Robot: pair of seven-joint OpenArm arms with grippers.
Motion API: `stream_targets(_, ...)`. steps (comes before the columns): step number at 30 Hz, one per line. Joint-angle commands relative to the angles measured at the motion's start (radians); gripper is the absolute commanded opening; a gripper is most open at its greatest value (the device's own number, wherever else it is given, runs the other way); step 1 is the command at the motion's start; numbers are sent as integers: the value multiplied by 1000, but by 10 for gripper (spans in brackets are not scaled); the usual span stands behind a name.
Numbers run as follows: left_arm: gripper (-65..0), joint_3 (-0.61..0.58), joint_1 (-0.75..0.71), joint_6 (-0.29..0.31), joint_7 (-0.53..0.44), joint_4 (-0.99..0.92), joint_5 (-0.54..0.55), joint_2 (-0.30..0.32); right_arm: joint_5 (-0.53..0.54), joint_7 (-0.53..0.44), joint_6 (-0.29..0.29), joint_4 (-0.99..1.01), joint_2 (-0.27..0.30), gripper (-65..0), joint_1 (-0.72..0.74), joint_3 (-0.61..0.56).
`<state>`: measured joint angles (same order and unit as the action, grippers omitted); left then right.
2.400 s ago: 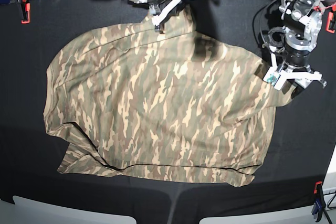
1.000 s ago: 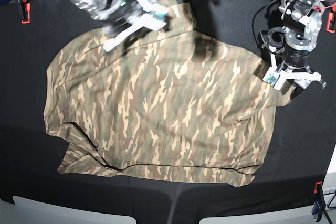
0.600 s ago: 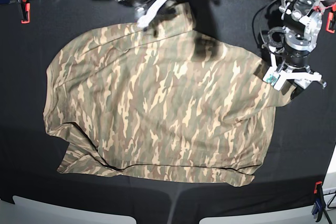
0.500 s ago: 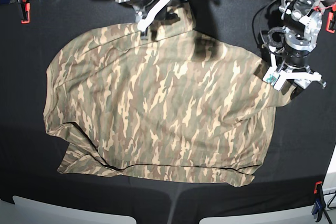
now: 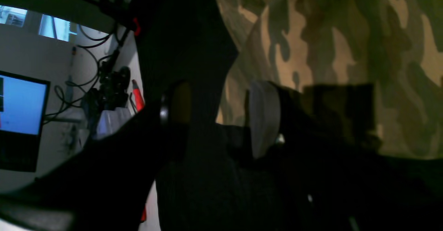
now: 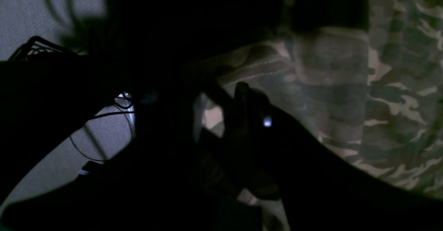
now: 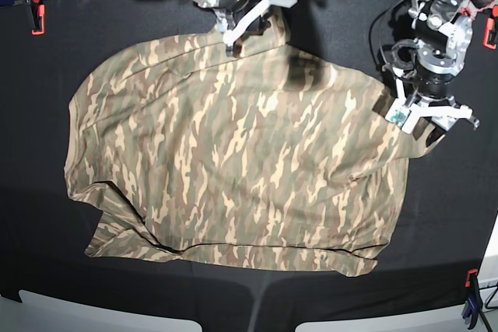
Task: Layout the t-shirt on the table in an organized manner, then fold the t-shirt properly
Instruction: 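Move the right gripper to the shirt's collar and grasp it, then drag the collar with the right gripper away from the left gripper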
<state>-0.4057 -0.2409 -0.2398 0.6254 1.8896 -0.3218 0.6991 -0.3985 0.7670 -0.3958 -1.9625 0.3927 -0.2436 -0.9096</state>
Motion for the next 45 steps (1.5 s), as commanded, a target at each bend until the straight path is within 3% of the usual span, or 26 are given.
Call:
stream_targets(1,-390,8,8,-19,-20,18,-18,13,0,-21,11,-18,-7,-458,6,0)
stream_targets(7,-390,8,9,-19,-21,18,-18,13,1,-36,12,-18,-19,-650,9,-1)
stream_targets(12,-390,8,9,-19,-20,18,-18,14,-32,-43,14,-29,-42,-650,8,-1)
stream_targets(16,-390,8,9,-18,-20,18,-18,13,-104,44,47,-87,-37,-650,8,0)
stream_targets(22,-390,8,9,-18,-20,18,-18,14,-124,154,83,-208,40,-650,8,0)
stream_targets(26,-390,8,9,-18,-20,18,-19,14,-171,237,83,-270,124,-650,8,0)
stream_targets(29,-390,8,8,-18,-20,18,-18,14,-201,353,112,-293,193,-650,8,0)
stream_targets(31,-390,8,8,-19,-20,18,-19,14,-233,353,128,-293,237,-650,-1,17)
stream_targets(38,-390,8,8,-18,-8,18,-19,14,-220,352,132,-293,344,-650,-91,282)
stream_targets(45,-390,8,8,-19,-8,18,-18,13,-68,302,131,-293,406,-650,-171,624)
